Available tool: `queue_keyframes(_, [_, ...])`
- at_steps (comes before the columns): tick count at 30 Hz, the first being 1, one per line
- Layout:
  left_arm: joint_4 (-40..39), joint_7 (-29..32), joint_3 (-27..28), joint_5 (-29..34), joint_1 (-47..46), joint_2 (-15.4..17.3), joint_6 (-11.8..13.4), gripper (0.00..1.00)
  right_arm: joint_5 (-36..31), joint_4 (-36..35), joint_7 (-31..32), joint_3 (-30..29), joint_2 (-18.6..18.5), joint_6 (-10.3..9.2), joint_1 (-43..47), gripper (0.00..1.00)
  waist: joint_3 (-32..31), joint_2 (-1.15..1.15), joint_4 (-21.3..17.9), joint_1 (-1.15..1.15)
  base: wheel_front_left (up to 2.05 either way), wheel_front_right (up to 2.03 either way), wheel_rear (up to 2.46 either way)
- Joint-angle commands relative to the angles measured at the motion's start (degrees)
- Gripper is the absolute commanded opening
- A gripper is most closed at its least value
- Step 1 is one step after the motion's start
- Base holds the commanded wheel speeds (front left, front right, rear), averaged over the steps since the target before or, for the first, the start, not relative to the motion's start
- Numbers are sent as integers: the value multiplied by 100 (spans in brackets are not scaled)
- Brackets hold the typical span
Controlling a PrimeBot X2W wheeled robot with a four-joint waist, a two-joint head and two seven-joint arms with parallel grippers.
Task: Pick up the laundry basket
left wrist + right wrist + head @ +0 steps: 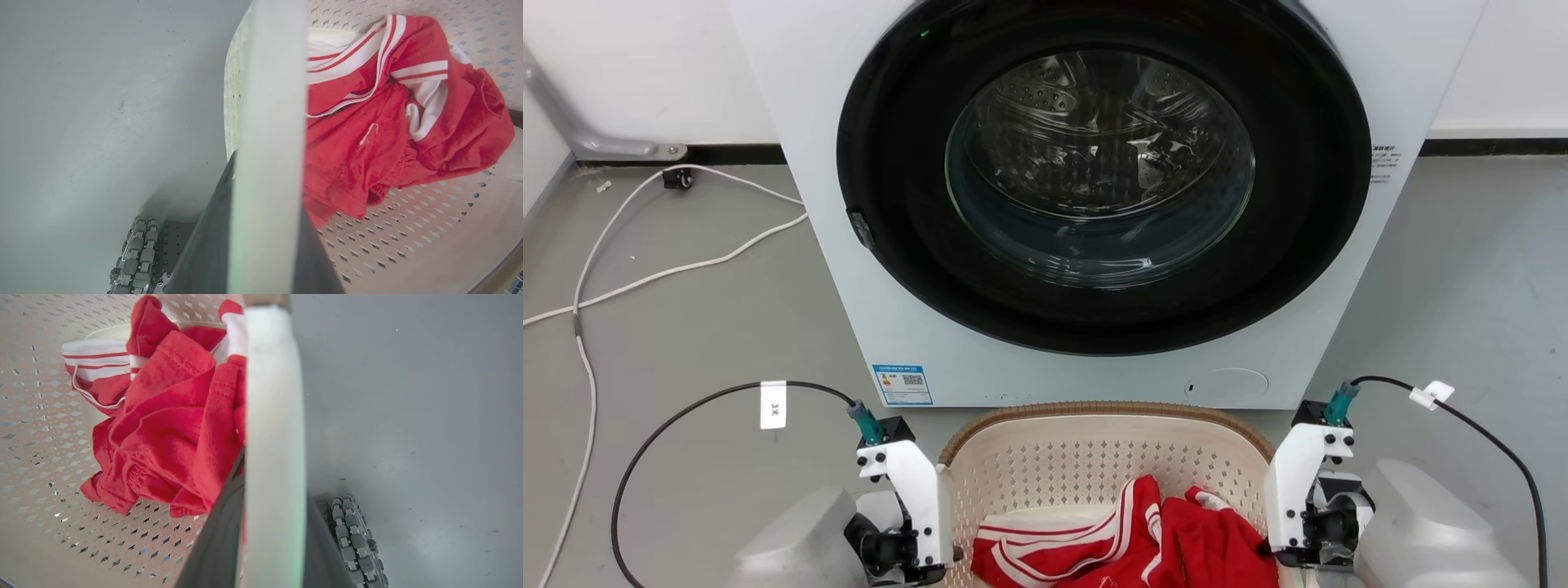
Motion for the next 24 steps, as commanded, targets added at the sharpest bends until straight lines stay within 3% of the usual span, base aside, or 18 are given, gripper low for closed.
queue_keyframes(1, [-43, 23, 8, -72, 59, -68, -75, 0, 45, -8, 24, -13, 47, 28, 83, 0, -13, 0, 5, 1, 0, 0, 0])
queue_keyframes(24, [-49, -110, -81, -80, 88, -66, -75, 0, 29, 12, -126, -50, 90, 29, 38, 0, 7, 0, 6, 1, 0, 0, 0])
